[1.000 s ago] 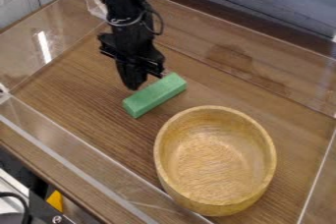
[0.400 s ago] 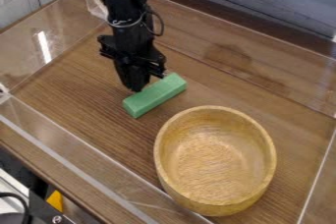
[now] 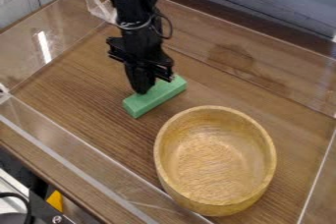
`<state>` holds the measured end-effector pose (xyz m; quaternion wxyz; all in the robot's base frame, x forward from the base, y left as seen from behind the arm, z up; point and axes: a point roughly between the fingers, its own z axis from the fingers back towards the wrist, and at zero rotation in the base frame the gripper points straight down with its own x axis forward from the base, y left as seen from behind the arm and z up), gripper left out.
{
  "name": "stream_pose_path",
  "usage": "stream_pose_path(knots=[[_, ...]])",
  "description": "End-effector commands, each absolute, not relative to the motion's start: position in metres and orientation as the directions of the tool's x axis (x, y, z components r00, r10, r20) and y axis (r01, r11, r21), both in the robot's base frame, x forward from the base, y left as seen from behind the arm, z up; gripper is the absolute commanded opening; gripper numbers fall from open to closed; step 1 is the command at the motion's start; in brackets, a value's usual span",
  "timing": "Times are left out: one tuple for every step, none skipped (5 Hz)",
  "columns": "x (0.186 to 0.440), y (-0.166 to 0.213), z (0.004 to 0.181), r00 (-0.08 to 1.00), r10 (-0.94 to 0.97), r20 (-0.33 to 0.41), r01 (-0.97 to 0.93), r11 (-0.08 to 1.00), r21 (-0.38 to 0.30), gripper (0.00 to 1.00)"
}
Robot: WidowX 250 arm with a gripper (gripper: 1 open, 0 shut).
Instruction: Put the green block in the brown bowl
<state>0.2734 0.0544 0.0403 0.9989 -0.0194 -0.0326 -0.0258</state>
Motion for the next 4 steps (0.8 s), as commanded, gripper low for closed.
stream_pose_path(knots=[[0.282,0.058,0.053,0.992,-0.067,0.104,0.072,0.997,-0.038,0.0],[0.285,0.062,0.052,0.992,-0.084,0.098,0.089,0.995,-0.049,0.0],[0.284,0.068,0.053,0.984,-0.153,0.092,0.159,0.986,-0.058,0.0],[0.285,0.073,0.057,0.971,-0.22,0.089,0.227,0.971,-0.069,0.0]])
